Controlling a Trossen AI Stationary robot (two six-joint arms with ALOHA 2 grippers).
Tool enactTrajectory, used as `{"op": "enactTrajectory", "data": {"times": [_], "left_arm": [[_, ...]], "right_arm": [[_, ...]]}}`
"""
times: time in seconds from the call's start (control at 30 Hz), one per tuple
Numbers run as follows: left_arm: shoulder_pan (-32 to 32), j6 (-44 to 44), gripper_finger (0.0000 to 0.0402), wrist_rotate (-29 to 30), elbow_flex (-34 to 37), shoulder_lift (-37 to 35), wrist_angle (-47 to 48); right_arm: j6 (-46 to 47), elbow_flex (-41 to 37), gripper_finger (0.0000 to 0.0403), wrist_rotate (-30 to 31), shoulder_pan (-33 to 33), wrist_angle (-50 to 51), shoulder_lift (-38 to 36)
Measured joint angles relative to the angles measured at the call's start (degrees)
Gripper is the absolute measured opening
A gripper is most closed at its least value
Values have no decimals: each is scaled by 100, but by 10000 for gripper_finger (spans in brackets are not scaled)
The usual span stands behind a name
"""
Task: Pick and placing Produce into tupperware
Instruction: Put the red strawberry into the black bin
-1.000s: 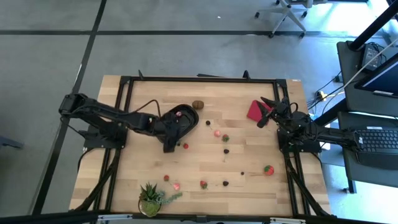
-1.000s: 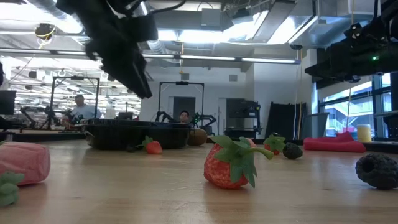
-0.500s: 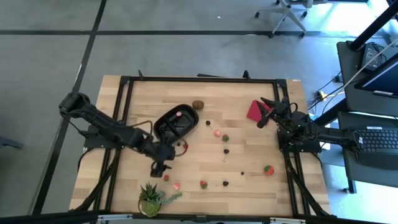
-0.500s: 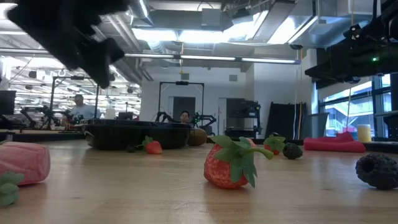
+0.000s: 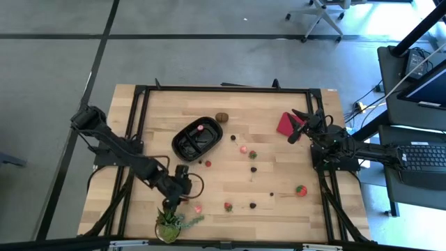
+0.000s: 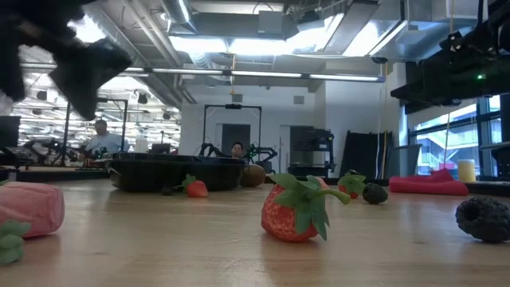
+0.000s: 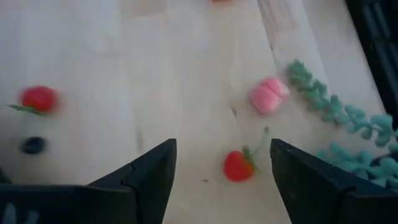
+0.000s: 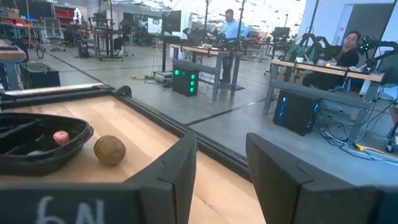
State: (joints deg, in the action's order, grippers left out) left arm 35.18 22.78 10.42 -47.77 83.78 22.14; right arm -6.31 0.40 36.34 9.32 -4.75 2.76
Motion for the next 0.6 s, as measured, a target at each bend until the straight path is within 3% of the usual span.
{"op": "enactTrajectory", "data": {"times": [0.6], "left_arm": [[200,157,247,-196,7,1253,-448]], "right_arm": [[12,-1,142,0,-1,21,0]]}}
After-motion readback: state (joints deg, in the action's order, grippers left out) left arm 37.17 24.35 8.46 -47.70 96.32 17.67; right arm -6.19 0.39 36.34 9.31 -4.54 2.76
